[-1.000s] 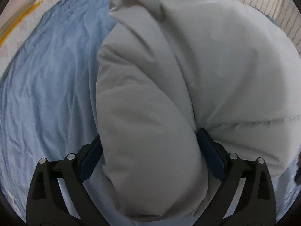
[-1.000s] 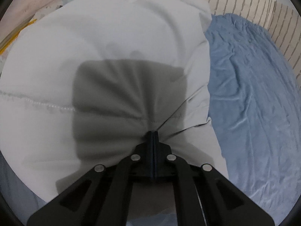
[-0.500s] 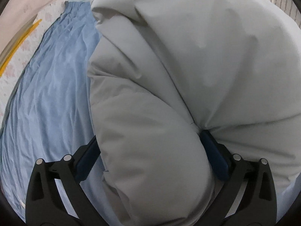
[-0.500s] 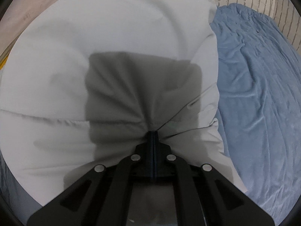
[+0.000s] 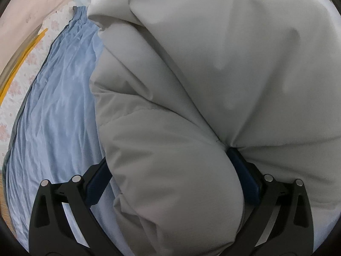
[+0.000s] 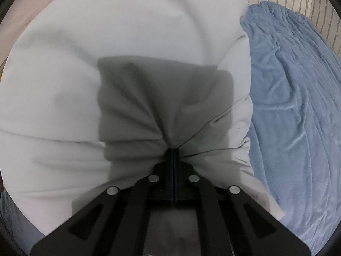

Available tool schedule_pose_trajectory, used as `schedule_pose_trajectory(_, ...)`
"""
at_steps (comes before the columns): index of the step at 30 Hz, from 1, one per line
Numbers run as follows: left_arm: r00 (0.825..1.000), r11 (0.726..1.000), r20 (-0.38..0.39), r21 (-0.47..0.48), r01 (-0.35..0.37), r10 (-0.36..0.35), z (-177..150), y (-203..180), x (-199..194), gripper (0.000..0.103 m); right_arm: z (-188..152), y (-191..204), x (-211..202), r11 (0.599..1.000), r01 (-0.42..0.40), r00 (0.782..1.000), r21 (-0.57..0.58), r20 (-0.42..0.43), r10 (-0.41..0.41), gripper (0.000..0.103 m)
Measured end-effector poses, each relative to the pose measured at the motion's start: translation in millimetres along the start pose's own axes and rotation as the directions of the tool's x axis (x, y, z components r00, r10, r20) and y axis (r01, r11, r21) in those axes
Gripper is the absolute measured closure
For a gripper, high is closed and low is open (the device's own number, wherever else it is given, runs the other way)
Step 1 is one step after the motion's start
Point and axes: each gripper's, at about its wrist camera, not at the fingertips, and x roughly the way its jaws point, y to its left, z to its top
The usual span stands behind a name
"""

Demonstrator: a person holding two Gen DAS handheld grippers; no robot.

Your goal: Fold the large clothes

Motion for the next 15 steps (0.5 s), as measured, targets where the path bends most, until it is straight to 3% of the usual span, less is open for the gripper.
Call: schedule_pose_trajectory(15, 0.999, 1.0, -0.033, -0.017, 0.023, -0.024, 22.3, -0.9, 19.3, 0.003, 5.9, -1.4, 6.0, 1.0, 0.002, 1.0, 0.026, -0.025, -0.001, 0.101)
